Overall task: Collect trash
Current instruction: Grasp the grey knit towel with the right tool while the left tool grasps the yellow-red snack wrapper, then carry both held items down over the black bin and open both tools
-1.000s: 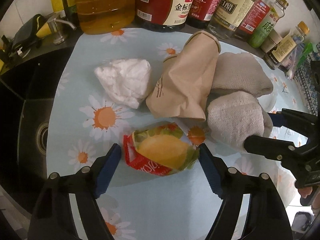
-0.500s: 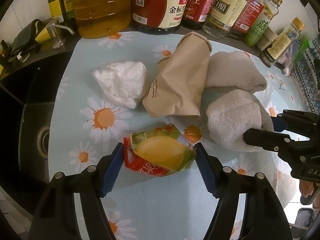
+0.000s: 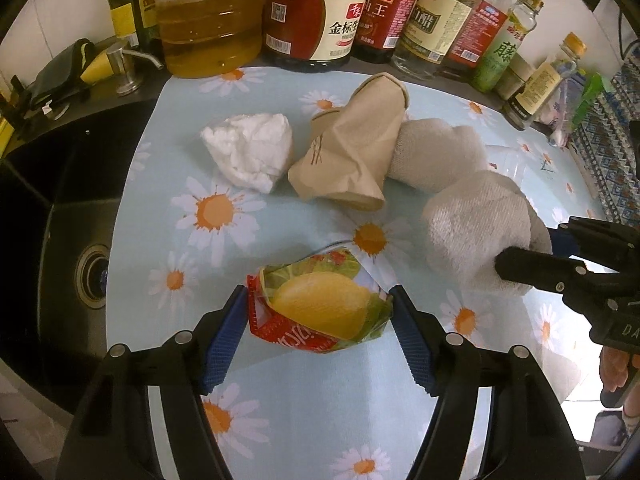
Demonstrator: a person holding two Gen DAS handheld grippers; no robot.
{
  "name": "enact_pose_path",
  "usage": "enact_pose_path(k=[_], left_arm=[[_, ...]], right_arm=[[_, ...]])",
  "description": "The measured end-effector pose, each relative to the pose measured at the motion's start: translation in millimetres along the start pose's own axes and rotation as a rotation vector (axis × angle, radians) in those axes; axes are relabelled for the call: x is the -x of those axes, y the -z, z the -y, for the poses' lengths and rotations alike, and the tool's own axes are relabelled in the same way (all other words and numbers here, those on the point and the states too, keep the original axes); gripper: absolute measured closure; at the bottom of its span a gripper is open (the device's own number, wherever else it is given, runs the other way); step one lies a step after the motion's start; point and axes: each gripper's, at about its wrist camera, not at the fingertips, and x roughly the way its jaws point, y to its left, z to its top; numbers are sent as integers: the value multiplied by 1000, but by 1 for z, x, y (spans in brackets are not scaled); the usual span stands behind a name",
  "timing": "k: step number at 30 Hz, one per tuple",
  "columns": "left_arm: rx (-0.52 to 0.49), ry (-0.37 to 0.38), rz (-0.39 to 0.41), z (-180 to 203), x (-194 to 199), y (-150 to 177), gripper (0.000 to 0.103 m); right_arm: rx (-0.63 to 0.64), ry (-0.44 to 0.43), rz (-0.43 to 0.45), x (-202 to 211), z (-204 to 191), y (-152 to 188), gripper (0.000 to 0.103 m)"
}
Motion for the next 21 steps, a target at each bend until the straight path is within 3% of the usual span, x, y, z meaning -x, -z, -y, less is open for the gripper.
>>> enact_pose_path(k=[21], left_arm=[[-52,56,42,1,48,61,35]], right_arm=[[-59,68,60,37,-53,63,72]])
